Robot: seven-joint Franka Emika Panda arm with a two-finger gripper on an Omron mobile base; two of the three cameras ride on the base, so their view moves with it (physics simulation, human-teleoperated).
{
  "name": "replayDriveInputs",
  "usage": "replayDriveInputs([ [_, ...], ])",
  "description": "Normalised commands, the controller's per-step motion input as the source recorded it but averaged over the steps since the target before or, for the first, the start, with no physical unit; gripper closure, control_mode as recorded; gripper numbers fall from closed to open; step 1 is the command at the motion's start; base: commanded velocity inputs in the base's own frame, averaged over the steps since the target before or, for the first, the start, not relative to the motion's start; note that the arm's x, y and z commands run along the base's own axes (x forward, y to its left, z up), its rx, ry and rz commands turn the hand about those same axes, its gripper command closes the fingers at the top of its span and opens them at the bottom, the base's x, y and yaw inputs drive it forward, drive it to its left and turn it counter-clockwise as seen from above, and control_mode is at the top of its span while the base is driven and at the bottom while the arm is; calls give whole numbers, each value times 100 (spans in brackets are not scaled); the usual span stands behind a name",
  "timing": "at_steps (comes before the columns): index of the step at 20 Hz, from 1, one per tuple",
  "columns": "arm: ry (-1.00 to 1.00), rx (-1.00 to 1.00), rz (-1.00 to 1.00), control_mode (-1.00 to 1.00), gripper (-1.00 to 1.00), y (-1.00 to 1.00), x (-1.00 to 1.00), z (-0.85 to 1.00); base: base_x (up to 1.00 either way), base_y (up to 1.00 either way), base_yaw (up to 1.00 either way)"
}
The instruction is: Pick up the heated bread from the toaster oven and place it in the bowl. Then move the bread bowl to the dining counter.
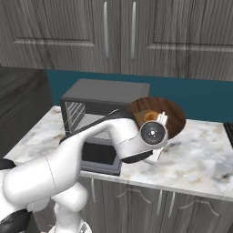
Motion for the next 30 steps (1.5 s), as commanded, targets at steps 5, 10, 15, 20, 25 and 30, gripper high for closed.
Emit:
replayDriveInputs([
  [5, 3, 1, 0, -100, 100, 0, -6, 3, 0, 0, 0],
  [10, 0, 0, 0, 100, 100, 0, 0, 0, -94, 0, 35],
  [15, 0, 0, 0, 100, 100, 0, 0, 0, -56, 4, 88],
  [20, 0, 0, 0, 100, 100, 0, 0, 0, -4, 0, 100],
  [25, 0, 0, 0, 100, 100, 0, 0, 0, -5, 0, 100],
  [30, 0, 0, 0, 100, 100, 0, 0, 0, -7, 0, 100],
])
